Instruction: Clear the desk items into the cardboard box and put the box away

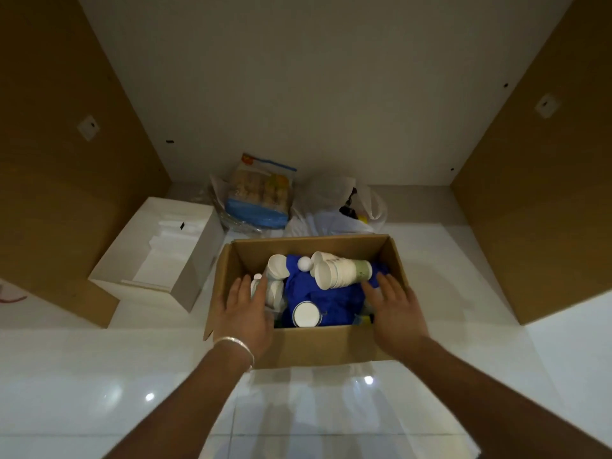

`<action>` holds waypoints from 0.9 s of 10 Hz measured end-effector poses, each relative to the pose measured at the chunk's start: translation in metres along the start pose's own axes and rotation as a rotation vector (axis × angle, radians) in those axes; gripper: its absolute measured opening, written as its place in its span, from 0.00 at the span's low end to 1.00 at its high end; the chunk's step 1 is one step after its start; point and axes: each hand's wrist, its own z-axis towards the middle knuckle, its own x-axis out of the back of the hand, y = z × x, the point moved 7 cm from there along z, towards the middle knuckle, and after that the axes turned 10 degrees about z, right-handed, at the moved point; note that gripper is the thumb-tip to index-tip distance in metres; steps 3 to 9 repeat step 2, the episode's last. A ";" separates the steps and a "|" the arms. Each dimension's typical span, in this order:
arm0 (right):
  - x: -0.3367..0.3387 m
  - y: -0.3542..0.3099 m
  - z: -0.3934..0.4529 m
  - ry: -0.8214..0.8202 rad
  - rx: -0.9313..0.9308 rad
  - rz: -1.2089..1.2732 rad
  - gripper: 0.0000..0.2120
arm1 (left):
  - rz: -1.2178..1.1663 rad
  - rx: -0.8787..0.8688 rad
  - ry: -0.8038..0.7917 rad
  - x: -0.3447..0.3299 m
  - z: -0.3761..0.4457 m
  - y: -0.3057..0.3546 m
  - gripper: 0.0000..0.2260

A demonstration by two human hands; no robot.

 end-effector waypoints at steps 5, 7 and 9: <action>0.007 -0.033 -0.033 0.259 0.094 0.110 0.38 | -0.087 -0.003 0.080 0.024 -0.046 0.014 0.31; 0.007 -0.033 -0.033 0.259 0.094 0.110 0.38 | -0.087 -0.003 0.080 0.024 -0.046 0.014 0.31; 0.007 -0.033 -0.033 0.259 0.094 0.110 0.38 | -0.087 -0.003 0.080 0.024 -0.046 0.014 0.31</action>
